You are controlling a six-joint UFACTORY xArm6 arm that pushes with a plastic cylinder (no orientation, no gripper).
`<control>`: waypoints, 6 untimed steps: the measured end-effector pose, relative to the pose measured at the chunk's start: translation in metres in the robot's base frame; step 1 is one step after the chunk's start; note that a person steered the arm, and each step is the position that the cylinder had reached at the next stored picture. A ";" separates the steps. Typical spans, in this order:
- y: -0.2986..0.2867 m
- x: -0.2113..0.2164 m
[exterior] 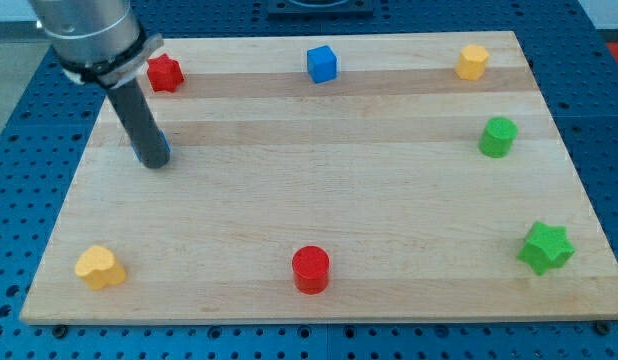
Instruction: Move your hand towards the red star
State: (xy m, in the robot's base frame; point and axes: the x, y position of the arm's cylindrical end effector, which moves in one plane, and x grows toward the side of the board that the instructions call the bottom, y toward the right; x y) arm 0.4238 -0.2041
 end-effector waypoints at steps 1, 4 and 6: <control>0.000 0.000; 0.123 0.016; 0.075 -0.018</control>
